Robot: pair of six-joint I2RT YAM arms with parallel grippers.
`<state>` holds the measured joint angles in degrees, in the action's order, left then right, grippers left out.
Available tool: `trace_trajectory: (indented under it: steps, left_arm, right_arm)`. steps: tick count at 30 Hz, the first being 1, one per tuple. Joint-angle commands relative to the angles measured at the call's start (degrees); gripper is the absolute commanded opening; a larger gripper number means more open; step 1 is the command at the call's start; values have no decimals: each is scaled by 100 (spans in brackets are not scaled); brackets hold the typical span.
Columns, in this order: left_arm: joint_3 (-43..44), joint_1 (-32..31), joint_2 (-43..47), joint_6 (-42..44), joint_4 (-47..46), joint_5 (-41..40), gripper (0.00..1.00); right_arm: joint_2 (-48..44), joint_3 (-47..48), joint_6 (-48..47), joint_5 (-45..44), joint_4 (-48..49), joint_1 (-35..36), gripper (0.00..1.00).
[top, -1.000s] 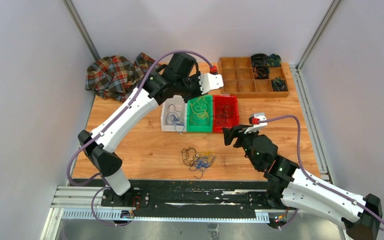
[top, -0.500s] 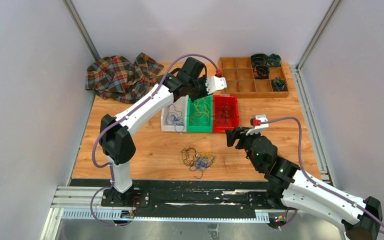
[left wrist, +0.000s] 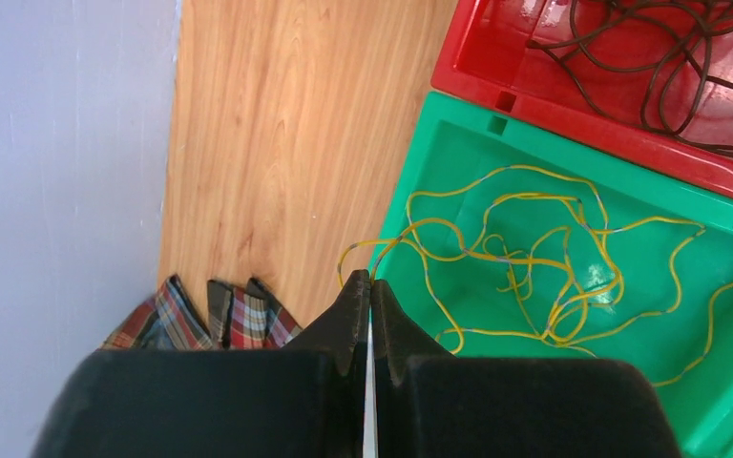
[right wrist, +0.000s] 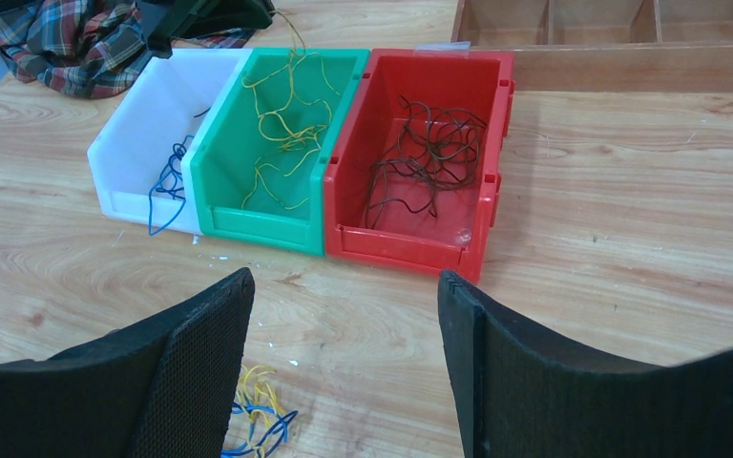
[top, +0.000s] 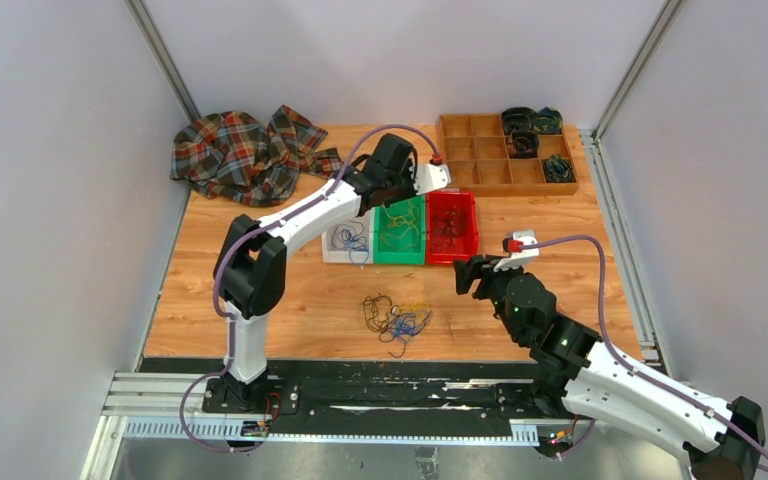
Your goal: Untangle the cables
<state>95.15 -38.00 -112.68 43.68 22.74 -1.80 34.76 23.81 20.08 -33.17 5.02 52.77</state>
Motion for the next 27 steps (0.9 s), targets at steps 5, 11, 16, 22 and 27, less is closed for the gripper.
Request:
trace_trajectory:
  steps: [5,11,16,22,27]
  left_arm:
    - [-545,3,-153,-225,-823,-77,0]
    - [-861,-96,-272,-380,-1018,19,1]
    - [-916,-146,-496,-495,-1166,-56,0]
    - [-833,-146,-606,-485,-1159,-81,1]
    - [-198,-146,-652,-196,-305,-86,8]
  right_arm:
    - [-32,77,-19,-6,-160,-142,70]
    - [45,130,1,15,-192,-175,70]
    - [64,112,97,23,-211,-187,70]
    - [-22,92,147,68,-291,-188,70]
    - [-184,176,117,176,-408,-188,69]
